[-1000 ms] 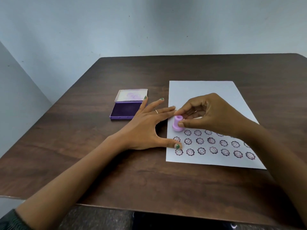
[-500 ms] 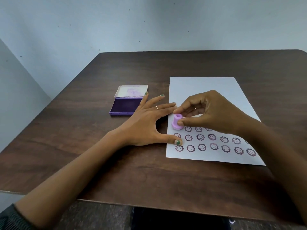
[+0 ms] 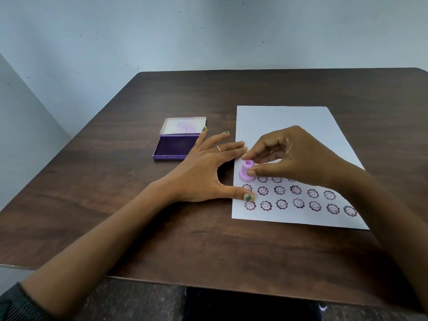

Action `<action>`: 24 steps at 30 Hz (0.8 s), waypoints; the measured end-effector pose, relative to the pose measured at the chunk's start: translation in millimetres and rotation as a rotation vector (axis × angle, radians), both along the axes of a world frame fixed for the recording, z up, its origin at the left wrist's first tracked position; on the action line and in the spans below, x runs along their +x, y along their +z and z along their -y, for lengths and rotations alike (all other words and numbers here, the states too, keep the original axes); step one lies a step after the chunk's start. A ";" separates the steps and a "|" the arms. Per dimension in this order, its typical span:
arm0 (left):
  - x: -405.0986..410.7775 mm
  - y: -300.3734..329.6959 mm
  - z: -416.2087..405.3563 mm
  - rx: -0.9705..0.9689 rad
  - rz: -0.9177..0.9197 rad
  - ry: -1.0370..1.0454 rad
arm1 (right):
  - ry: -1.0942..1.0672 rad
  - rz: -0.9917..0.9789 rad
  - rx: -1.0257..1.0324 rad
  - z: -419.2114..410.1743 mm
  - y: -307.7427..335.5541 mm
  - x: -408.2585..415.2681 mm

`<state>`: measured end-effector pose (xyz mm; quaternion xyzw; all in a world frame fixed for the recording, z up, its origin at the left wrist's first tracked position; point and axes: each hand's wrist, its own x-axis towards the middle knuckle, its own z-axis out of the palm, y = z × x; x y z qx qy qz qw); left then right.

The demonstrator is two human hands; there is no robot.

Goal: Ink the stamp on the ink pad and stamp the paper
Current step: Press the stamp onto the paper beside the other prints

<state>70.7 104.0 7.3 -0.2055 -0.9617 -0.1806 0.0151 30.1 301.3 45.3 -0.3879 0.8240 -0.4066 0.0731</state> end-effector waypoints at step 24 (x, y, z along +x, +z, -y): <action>-2.4 -4.8 0.7 -0.002 -0.037 0.002 | -0.081 0.172 -0.051 1.9 -0.8 1.6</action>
